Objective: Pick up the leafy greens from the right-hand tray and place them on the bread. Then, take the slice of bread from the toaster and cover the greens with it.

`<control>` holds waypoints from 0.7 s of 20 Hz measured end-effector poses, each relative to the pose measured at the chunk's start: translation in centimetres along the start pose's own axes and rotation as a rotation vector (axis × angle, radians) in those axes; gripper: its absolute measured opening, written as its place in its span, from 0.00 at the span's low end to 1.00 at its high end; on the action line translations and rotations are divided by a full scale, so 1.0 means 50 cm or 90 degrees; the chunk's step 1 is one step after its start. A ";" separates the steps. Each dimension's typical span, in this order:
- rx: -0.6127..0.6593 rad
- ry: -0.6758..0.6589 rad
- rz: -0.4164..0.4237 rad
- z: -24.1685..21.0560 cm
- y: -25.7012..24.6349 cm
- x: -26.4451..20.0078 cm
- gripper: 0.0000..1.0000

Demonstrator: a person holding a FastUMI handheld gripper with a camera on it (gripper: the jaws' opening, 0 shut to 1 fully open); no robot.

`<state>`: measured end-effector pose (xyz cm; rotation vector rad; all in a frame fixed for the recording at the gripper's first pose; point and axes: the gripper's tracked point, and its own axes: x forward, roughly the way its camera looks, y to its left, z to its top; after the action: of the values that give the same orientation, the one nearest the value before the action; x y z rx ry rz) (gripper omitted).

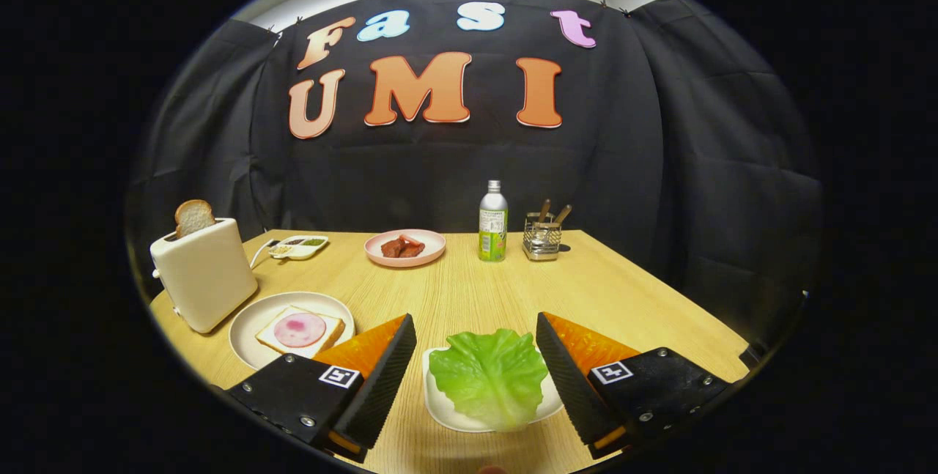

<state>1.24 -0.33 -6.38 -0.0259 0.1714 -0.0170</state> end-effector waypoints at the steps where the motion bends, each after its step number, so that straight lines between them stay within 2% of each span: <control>1: -0.008 0.010 -0.002 -0.010 0.000 0.005 0.99; 6: -0.041 0.071 -0.004 -0.058 0.002 0.031 0.99; 14: -0.037 0.155 -0.011 -0.131 -0.008 0.061 1.00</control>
<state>3.12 -0.93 -13.32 -0.0842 0.4156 -0.0329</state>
